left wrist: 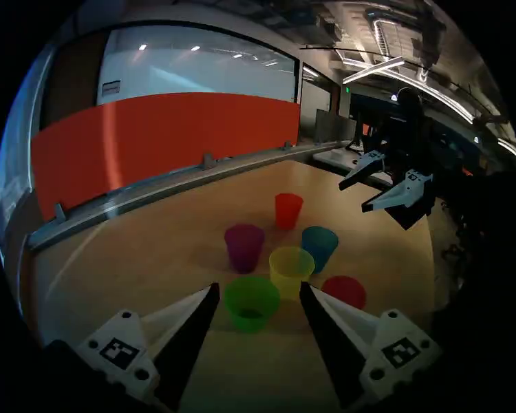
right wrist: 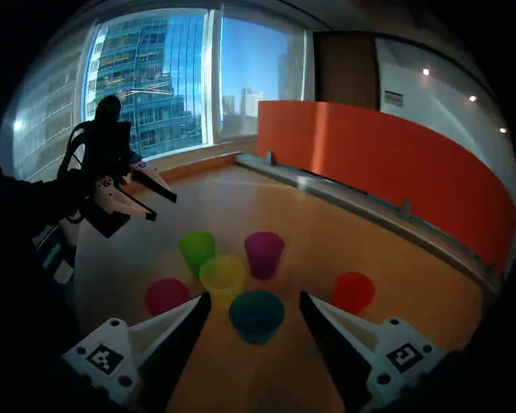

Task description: Pour water

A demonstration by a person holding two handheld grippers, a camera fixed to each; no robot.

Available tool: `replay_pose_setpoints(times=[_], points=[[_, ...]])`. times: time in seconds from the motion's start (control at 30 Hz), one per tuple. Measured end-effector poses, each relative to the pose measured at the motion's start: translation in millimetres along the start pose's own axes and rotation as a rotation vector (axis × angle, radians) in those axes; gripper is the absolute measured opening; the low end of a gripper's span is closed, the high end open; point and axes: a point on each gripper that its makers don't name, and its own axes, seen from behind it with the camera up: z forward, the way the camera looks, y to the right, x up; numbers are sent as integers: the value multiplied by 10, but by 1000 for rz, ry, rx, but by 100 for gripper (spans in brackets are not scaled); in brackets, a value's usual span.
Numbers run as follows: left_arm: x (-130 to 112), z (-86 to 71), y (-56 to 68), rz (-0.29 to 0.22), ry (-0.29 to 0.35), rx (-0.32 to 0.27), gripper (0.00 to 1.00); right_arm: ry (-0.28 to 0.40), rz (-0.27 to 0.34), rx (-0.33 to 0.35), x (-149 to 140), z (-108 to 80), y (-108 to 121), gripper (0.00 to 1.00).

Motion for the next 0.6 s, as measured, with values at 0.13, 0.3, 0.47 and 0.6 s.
replay_pose_setpoints(times=[0.13, 0.3, 0.47, 0.6], points=[[-118, 62, -2, 0, -24, -7, 86, -16, 7, 0, -103, 82, 24, 100], [-267, 155, -34, 6, -52, -8, 86, -39, 24, 4, -249, 188, 46, 100], [-402, 232, -79, 11, -81, -5, 86, -65, 30, 11, -406, 284, 46, 100], [-477, 287, -88, 4, -92, -12, 86, -84, 26, 15, -517, 353, 35, 100]])
